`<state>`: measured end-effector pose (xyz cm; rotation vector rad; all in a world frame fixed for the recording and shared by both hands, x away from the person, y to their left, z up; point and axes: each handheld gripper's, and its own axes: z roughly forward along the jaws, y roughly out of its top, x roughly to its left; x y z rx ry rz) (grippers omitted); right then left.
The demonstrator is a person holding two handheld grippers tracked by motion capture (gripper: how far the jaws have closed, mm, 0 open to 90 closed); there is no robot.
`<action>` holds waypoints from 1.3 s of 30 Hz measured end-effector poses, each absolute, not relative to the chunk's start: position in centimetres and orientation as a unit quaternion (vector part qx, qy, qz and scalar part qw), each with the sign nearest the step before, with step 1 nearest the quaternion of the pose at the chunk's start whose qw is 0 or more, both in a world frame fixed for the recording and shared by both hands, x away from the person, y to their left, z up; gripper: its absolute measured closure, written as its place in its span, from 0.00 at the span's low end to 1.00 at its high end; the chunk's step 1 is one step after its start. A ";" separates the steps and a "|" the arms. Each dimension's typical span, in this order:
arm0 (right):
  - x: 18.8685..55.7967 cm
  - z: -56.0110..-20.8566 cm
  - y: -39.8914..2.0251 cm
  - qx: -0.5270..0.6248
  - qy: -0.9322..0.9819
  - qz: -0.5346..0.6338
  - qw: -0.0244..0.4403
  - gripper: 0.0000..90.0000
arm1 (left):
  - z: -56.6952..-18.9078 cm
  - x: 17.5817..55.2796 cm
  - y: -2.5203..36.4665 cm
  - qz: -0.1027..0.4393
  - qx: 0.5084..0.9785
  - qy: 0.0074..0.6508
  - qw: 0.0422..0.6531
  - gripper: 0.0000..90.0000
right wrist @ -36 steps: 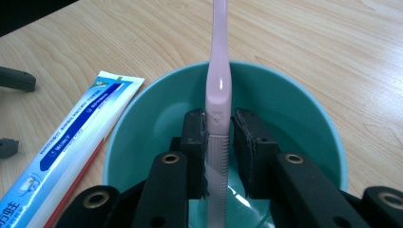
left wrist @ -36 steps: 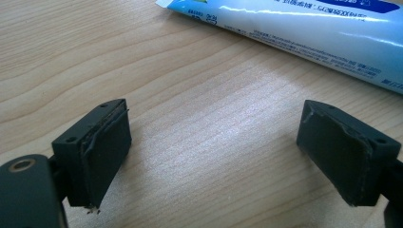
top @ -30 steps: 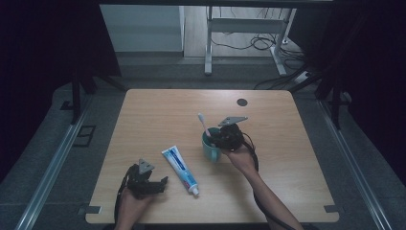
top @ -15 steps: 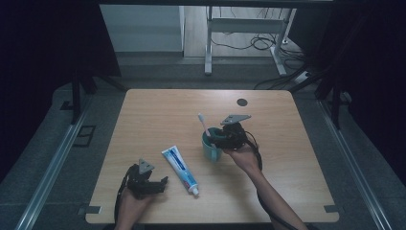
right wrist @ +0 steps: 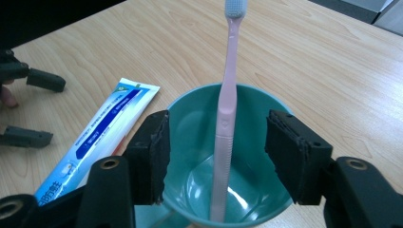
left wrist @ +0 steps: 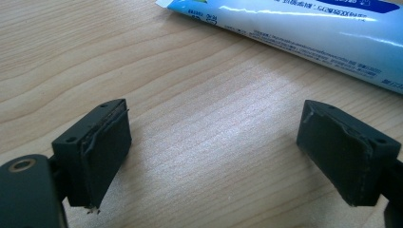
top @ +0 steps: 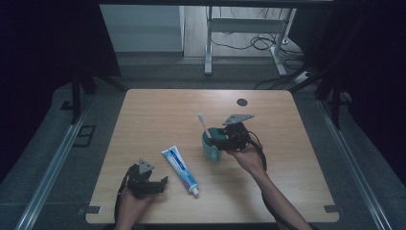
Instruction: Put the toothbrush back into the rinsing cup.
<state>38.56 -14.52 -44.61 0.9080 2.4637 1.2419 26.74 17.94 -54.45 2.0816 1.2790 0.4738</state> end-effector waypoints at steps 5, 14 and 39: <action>38.1 -44.3 -14.5 0.302 0.848 0.418 0.124 0.40 | -54.4 26.7 17.9 0.180 0.792 0.487 0.321 0.13; 37.6 -44.0 -14.8 0.301 0.847 0.419 0.123 0.30 | -54.4 26.7 17.9 0.181 0.792 0.487 0.321 0.13; 35.6 -44.1 -18.2 0.302 0.843 0.424 0.135 0.15 | -54.4 26.7 17.9 0.181 0.793 0.486 0.321 0.13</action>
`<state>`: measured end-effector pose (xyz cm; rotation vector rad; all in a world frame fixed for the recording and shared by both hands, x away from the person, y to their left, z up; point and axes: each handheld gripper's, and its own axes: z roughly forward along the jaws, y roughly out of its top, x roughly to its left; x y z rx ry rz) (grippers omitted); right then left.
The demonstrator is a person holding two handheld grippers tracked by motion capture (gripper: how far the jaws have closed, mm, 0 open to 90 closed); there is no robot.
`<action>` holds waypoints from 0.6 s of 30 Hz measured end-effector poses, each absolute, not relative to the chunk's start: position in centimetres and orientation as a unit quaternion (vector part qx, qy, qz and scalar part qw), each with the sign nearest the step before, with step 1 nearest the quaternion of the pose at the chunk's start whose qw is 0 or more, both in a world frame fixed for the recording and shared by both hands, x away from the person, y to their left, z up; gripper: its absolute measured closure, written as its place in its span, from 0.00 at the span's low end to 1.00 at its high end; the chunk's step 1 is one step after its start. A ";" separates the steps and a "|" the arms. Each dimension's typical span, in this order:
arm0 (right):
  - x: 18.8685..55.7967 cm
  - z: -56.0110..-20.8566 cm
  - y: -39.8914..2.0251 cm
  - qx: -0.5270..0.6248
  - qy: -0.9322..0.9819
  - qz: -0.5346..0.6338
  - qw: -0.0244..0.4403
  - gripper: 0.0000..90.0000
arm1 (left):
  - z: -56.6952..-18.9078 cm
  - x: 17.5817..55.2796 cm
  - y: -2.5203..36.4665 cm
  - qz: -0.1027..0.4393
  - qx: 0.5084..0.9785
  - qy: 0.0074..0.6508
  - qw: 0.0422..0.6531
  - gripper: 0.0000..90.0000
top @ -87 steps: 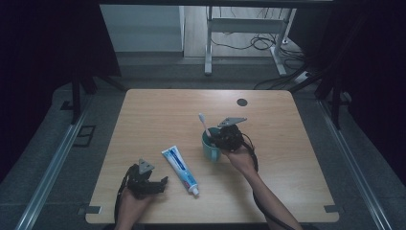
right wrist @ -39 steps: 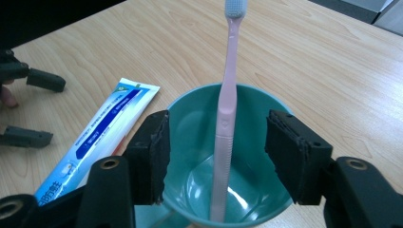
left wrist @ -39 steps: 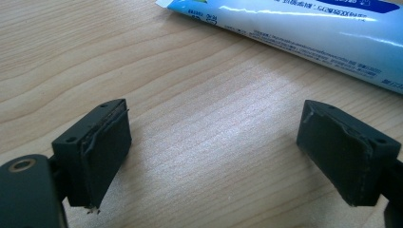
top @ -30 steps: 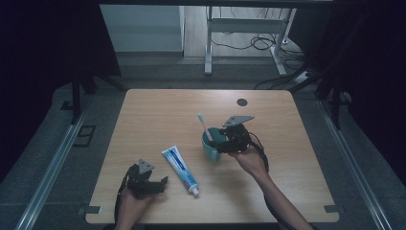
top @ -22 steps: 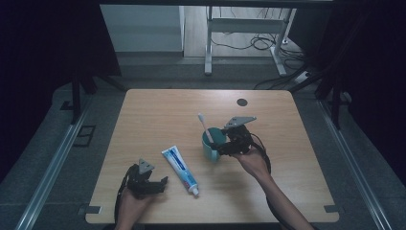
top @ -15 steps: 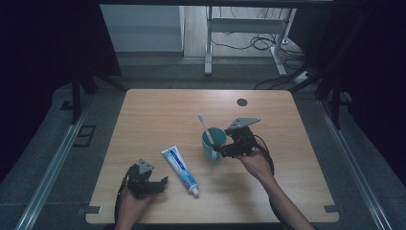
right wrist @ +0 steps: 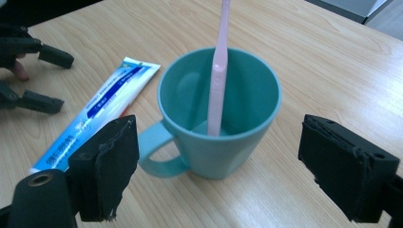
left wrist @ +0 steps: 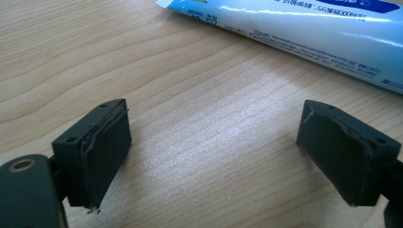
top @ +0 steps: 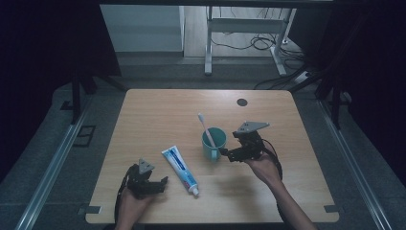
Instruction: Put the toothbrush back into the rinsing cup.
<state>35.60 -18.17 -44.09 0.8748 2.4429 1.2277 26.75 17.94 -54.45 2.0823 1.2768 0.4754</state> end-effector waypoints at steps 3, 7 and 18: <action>35.3 -44.3 -18.6 0.303 0.844 0.421 0.138 0.15 | -54.5 26.7 17.9 0.181 0.792 0.487 0.321 0.13; 34.9 -44.5 -19.2 0.303 0.844 0.419 0.142 0.14 | -54.5 26.7 17.9 0.181 0.790 0.489 0.323 0.13; 33.7 -45.5 -20.5 0.302 0.851 0.403 0.149 0.11 | -54.5 26.7 17.9 0.181 0.791 0.488 0.322 0.13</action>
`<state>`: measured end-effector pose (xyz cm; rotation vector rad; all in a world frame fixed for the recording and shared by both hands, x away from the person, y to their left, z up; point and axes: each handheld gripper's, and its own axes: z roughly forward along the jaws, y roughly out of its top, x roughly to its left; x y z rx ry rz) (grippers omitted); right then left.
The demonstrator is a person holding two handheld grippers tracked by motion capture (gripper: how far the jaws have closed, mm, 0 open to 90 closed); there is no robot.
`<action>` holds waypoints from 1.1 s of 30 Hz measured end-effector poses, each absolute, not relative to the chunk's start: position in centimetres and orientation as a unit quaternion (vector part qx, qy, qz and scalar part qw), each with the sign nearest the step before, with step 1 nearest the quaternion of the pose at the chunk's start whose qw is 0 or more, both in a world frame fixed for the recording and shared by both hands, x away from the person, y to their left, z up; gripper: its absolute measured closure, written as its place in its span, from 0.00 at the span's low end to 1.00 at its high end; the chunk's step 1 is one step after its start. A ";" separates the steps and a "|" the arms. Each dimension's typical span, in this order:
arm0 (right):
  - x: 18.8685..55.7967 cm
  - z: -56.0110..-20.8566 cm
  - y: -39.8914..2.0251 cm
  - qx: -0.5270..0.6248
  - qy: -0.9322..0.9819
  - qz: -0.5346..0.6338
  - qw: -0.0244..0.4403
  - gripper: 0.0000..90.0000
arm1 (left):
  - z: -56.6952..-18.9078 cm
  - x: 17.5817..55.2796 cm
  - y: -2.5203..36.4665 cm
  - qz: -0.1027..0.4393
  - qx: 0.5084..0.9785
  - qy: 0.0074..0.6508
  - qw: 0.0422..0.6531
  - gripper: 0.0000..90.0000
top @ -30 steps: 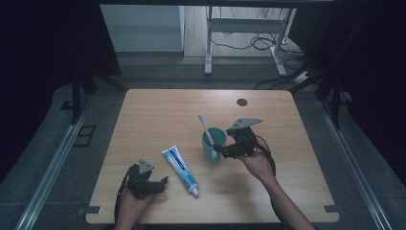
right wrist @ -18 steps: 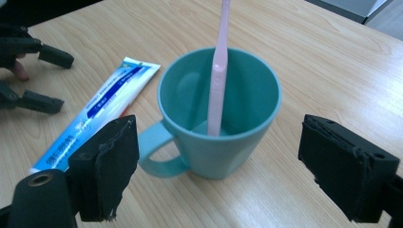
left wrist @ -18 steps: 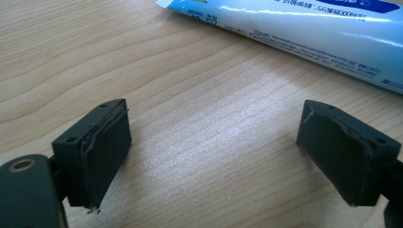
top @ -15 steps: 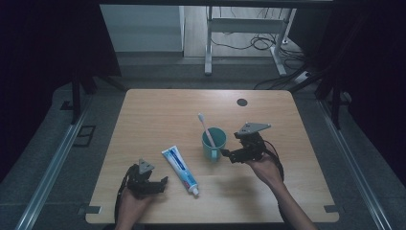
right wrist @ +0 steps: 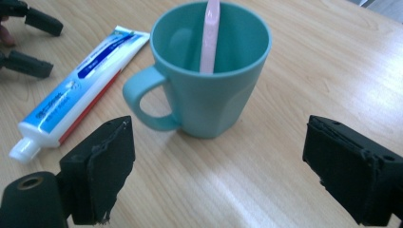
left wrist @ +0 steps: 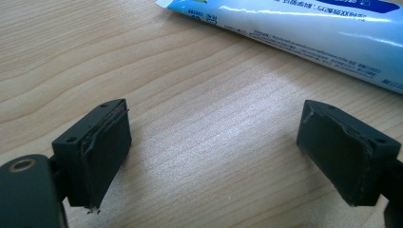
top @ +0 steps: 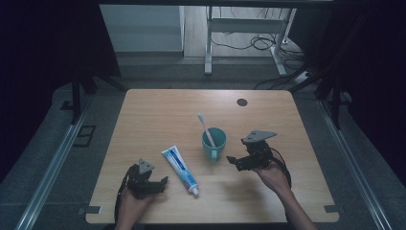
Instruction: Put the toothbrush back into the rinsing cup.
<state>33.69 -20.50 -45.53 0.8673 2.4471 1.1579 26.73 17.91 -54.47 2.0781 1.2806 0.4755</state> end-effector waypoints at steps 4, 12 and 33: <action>33.3 -46.0 -20.9 0.303 0.852 0.400 0.148 0.11 | -54.5 26.7 17.9 0.181 0.792 0.487 0.320 0.13; 32.6 -46.8 -22.2 0.313 0.848 0.401 0.148 0.11 | -54.5 26.7 17.9 0.180 0.791 0.489 0.321 0.13; 30.8 -49.0 -25.7 0.344 0.836 0.396 0.160 0.12 | -54.5 26.7 17.9 0.180 0.791 0.489 0.321 0.13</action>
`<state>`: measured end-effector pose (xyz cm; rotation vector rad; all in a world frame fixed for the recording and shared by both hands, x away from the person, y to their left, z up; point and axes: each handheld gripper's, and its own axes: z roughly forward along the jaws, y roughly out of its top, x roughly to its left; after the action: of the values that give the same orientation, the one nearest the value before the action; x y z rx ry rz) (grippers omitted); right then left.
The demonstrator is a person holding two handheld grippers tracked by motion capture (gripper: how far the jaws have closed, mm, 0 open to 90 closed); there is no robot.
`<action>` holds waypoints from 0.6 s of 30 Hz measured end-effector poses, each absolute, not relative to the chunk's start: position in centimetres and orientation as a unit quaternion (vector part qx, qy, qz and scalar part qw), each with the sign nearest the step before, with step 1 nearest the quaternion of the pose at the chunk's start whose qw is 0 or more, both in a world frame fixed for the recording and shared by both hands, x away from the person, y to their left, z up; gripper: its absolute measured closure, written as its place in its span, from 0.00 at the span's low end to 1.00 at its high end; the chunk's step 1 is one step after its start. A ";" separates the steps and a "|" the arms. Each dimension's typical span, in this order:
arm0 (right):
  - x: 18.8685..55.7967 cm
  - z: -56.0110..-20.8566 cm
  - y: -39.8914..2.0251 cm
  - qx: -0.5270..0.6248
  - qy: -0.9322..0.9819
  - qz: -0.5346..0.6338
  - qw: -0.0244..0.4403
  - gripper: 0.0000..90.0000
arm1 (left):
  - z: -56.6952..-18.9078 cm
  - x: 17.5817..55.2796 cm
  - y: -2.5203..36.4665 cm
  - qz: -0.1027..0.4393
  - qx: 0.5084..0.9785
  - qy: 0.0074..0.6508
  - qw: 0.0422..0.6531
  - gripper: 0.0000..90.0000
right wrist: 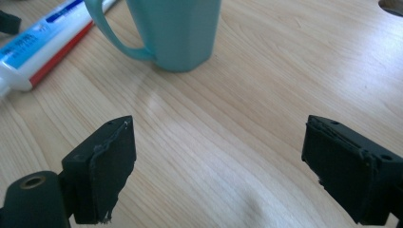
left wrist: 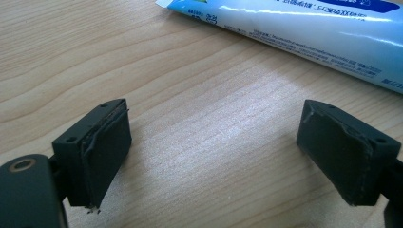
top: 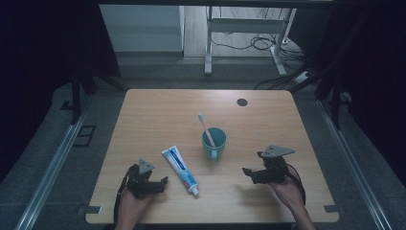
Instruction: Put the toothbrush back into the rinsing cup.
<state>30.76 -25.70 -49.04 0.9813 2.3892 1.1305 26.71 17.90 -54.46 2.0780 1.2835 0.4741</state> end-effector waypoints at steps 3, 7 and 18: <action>30.6 -49.5 -26.0 0.346 0.836 0.394 0.163 0.12 | -54.5 26.7 17.9 0.181 0.791 0.488 0.321 0.13; 30.2 -50.1 -26.4 0.350 0.835 0.392 0.164 0.12 | -54.5 26.7 17.9 0.181 0.792 0.487 0.321 0.13; 29.8 -52.0 -27.0 0.360 0.835 0.384 0.161 0.13 | -54.5 26.7 17.9 0.181 0.792 0.486 0.321 0.13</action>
<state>29.78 -27.00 -51.95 1.0281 2.3838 1.0969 26.74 17.93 -54.46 2.0811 1.2777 0.4750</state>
